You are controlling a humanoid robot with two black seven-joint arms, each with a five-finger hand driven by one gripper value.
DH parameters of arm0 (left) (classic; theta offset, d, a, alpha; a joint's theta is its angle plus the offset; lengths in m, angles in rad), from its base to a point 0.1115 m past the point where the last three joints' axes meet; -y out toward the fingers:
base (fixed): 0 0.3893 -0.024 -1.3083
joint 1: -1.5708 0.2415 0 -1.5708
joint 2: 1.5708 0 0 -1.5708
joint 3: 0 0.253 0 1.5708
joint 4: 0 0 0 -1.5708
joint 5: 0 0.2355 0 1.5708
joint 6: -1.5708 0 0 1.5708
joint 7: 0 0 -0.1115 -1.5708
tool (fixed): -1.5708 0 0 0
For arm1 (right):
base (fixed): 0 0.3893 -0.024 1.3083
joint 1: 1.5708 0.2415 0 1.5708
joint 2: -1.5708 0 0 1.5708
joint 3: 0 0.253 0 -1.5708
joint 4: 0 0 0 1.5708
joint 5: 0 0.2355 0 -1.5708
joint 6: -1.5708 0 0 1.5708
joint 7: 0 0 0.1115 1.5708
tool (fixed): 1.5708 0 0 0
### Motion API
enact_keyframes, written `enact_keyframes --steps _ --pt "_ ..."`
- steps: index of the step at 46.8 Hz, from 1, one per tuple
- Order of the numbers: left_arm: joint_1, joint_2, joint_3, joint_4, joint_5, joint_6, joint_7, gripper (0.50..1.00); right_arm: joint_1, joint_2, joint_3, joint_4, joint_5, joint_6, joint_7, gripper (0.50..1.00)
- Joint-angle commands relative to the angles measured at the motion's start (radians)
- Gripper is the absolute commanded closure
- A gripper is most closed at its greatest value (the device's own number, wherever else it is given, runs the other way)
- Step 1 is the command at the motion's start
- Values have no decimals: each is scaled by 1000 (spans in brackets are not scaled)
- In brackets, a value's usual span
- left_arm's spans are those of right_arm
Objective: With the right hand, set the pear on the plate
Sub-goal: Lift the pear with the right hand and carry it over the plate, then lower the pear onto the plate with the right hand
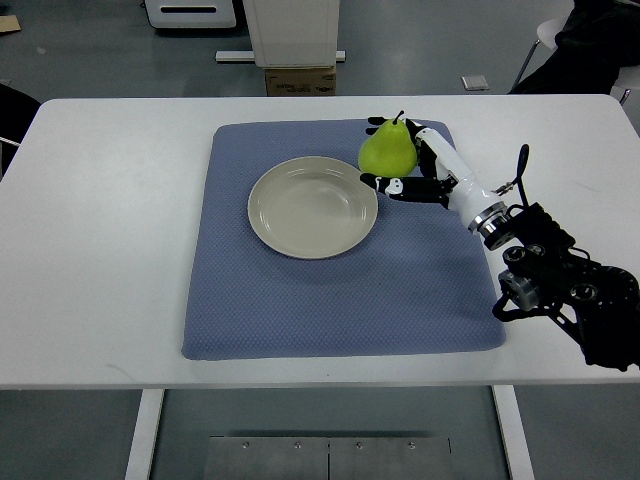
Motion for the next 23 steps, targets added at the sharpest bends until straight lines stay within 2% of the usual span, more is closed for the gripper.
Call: enact_keyframes --steps 1,11,23 --pt "0 0 0 0 0 0 0 500 18 33 -2 -8 0 -10 -16 1000" --pt "0 0 0 0 0 0 0 500 52 133 -10 -77 0 -31 -53 1000" --pt "0 0 0 0 0 0 0 500 75 179 -62 -135 0 -30 -99 1000"
